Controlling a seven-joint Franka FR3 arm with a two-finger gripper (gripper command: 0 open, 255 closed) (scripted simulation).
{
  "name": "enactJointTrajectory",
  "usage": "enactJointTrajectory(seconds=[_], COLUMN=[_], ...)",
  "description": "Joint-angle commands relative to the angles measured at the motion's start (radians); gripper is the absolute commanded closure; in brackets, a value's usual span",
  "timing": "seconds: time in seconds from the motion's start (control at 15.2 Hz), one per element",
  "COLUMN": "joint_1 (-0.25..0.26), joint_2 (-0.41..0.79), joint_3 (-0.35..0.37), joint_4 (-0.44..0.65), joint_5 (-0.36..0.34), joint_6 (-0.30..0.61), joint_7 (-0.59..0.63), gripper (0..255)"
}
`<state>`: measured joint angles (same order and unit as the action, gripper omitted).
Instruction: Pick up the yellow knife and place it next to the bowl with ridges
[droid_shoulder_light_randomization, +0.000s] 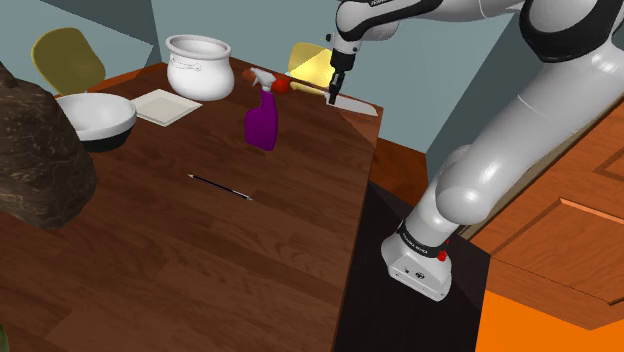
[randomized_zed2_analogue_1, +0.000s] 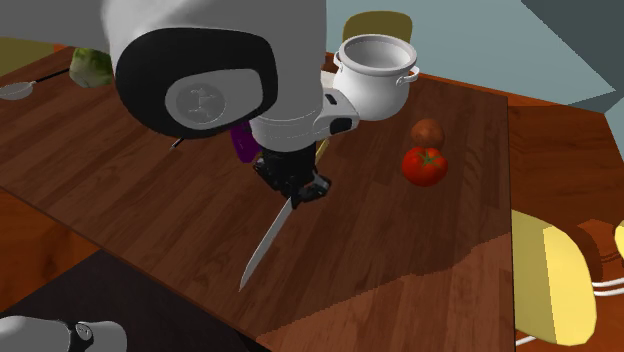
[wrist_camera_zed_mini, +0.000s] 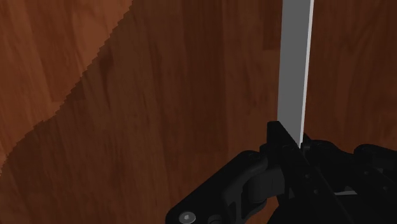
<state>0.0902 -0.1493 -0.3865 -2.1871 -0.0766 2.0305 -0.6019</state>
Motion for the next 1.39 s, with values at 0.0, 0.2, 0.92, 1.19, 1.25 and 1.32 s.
enactJointTrajectory(seconds=[0.0, 0.2, 0.92, 1.19, 1.25, 1.32], joint_1=[0.000, 0.001, 0.065, 0.108, 0.119, 0.129], joint_2=[-0.011, -0.022, -0.031, -0.008, 0.001, 0.010], joint_3=[0.002, 0.005, 0.096, 0.151, 0.165, 0.178], joint_4=[0.019, 0.049, 0.097, 0.119, 0.127, 0.136], joint_5=[-0.003, -0.006, 0.012, 0.030, 0.034, 0.039], joint_6=[-0.029, -0.070, -0.133, -0.135, -0.136, -0.137], joint_7=[0.002, 0.004, 0.149, 0.239, 0.261, 0.283], gripper=[255, 255, 255, 255, 255, 255])
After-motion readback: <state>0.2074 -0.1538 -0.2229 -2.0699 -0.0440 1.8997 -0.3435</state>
